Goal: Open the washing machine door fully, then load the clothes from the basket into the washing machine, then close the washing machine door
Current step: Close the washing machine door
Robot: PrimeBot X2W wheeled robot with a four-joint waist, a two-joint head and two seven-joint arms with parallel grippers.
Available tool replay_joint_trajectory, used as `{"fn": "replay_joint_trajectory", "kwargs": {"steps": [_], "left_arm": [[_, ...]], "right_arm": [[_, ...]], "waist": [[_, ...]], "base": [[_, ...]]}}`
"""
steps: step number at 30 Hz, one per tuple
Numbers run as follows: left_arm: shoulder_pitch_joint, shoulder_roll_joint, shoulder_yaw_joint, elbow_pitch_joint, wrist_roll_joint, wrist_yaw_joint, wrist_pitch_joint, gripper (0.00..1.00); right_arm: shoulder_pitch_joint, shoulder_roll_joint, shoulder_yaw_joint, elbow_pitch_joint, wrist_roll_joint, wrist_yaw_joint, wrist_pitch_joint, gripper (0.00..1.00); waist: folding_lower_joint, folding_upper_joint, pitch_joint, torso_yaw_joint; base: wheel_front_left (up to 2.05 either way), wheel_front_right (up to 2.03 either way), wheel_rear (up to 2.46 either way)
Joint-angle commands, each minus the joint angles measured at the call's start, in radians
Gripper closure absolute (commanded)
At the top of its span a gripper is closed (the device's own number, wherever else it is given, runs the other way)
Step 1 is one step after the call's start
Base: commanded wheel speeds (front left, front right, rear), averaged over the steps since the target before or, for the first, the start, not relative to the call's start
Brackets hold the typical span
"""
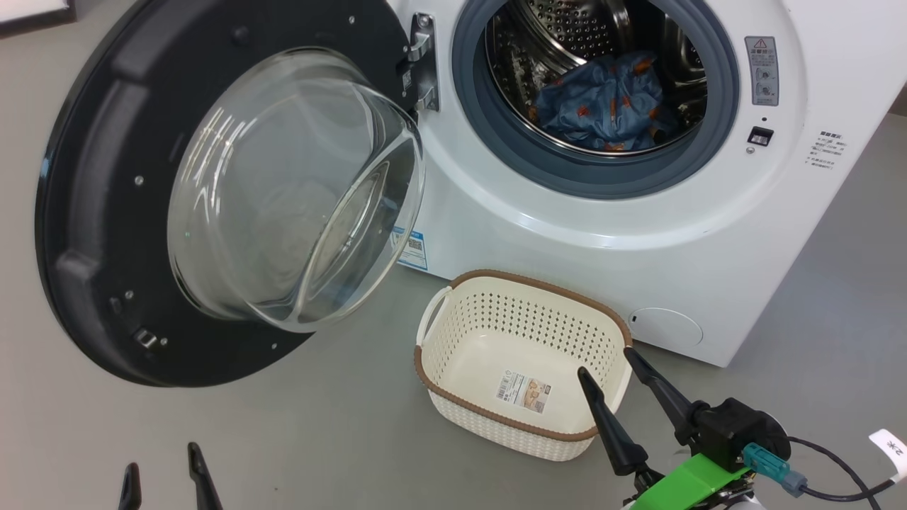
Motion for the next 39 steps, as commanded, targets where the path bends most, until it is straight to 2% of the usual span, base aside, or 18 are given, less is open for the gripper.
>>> {"fn": "replay_joint_trajectory", "kwargs": {"steps": [1, 4, 5, 6, 7, 13, 16, 18, 21, 25, 27, 29, 33, 39], "left_arm": [[-0.006, 0.012, 0.037, -0.036, -0.006, 0.011, -0.006, 0.00], [-0.003, 0.012, 0.043, -0.043, -0.025, 0.020, -0.006, 0.00], [-0.001, 0.012, 0.046, -0.045, -0.041, 0.021, -0.006, 0.16], [0.001, 0.012, 0.048, -0.045, -0.063, 0.021, -0.006, 0.77], [0.002, 0.012, 0.051, -0.047, -0.085, 0.017, -0.006, 1.00], [-0.007, 0.012, 0.114, -0.068, -0.171, -0.009, -0.006, 1.00], [-0.018, 0.012, 0.165, -0.075, -0.314, -0.038, -0.006, 1.00], [-0.031, 0.012, 0.206, -0.071, -0.456, -0.080, -0.006, 1.00], [-0.056, 0.012, 0.284, -0.053, -0.568, -0.150, -0.006, 1.00], [-0.125, 0.016, 0.407, -0.028, -0.784, -0.245, 0.008, 1.00], [-0.177, 0.046, 0.478, -0.005, -0.912, -0.271, 0.057, 1.00], [-0.235, 0.094, 0.543, 0.030, -1.028, -0.270, 0.122, 1.00], [-0.345, 0.200, 0.612, 0.117, -1.182, -0.252, 0.249, 1.00], [-0.505, 0.319, 0.633, 0.300, -1.300, -0.240, 0.385, 1.00]], "right_arm": [[-0.043, -0.008, 0.030, -0.018, 0.005, 0.002, -0.005, 0.00], [-0.047, -0.010, 0.033, -0.015, 0.008, 0.002, -0.005, 0.00], [-0.047, -0.010, 0.033, -0.015, 0.008, 0.002, -0.005, 0.00], [-0.047, -0.010, 0.034, -0.015, 0.008, 0.002, -0.005, 0.00], [-0.046, -0.009, 0.035, -0.015, 0.009, 0.002, -0.005, 0.00], [-0.030, -0.006, 0.024, -0.017, 0.009, 0.002, -0.005, 0.00], [-0.022, -0.004, 0.018, -0.018, 0.007, 0.002, -0.005, 0.00], [-0.019, -0.003, 0.015, -0.018, 0.006, 0.002, -0.005, 0.00], [-0.016, -0.003, 0.022, -0.015, 0.006, 0.002, -0.005, 0.00], [-0.012, -0.011, 0.022, -0.012, 0.005, 0.002, -0.005, 0.00], [-0.008, -0.016, 0.025, -0.008, 0.005, 0.002, -0.005, 0.00], [-0.006, -0.020, 0.029, -0.007, 0.004, 0.002, -0.005, 0.00], [0.004, -0.021, 0.021, -0.009, 0.003, 0.002, -0.005, 0.00], [0.038, -0.019, -0.001, -0.017, -0.004, 0.002, -0.005, 0.00]], "waist": [[0.0000, -0.0001, 0.003, 0.002], [0.0000, -0.0001, 0.004, 0.003], [0.0000, -0.0001, 0.004, 0.003], [0.0000, -0.0001, 0.004, 0.003], [0.0000, -0.0001, 0.003, 0.002], [0.0000, -0.0001, 0.002, 0.002], [0.0000, -0.0001, 0.003, 0.003], [0.0000, -0.0001, 0.005, 0.005], [0.0000, -0.0001, 0.007, 0.007], [0.0000, -0.0001, 0.014, 0.011], [0.0000, -0.0001, 0.018, 0.014], [0.0000, -0.0001, 0.022, 0.017], [0.0000, -0.0001, 0.027, 0.018], [0.0000, -0.0001, 0.045, 0.021]], "base": [[0.00, 0.00, 0.00], [0.00, 0.00, 0.00], [0.00, 0.00, 0.00], [0.00, 0.00, 0.00], [0.00, 0.00, 0.00], [0.00, 0.00, 0.00], [0.00, 0.00, 0.00], [0.00, 0.00, 0.00], [0.00, 0.00, 0.00], [0.00, 0.00, 0.00], [0.00, 0.00, 0.00], [0.00, 0.00, 0.00], [0.00, 0.00, 0.00], [0.00, 0.00, 0.00]]}}
